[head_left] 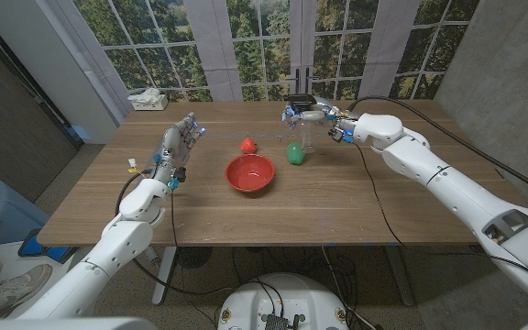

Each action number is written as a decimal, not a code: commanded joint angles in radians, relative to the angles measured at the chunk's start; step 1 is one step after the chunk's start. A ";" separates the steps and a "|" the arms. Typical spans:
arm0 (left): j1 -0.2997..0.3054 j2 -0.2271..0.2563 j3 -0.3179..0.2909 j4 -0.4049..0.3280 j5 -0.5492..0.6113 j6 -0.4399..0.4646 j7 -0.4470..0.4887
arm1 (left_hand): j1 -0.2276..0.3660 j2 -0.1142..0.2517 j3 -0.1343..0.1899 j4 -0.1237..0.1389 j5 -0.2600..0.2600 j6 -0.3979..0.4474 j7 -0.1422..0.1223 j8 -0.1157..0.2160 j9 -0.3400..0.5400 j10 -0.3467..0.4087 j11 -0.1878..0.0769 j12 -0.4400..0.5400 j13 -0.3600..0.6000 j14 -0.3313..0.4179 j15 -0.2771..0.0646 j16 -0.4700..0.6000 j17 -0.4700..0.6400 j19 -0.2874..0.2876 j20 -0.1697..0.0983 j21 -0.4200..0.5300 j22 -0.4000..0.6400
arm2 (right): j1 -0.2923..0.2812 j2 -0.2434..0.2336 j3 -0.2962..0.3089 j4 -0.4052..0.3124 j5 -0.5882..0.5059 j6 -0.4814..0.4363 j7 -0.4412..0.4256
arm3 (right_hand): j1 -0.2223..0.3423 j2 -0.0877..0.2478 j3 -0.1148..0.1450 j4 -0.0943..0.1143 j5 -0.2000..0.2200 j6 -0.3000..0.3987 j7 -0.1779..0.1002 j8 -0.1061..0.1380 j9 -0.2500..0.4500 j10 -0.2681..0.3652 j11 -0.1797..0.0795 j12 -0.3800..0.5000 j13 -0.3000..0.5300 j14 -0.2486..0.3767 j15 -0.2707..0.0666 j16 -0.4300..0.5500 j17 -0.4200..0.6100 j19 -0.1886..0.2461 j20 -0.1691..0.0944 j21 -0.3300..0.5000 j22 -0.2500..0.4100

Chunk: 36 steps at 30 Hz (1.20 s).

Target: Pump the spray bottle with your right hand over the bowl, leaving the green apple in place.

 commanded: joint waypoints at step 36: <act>-0.007 0.000 0.010 -0.011 0.010 0.005 0.004 | 0.019 0.066 -0.012 0.001 -0.002 0.003 0.003 0.002 0.002 -0.006 0.001 0.002 0.003 -0.004 -0.009 0.006 0.003 0.014 0.001 -0.014 0.005 | -0.165 -0.037 0.131 -0.035 0.130 0.097 -0.159 | 0.035 0.035 -0.055 0.001 -0.029 -0.115 0.044 -0.271 -0.323 -0.086 -0.020 -0.001 0.042 -0.045 -0.134 0.001 -0.001 -0.032 -0.108 -0.008 0.000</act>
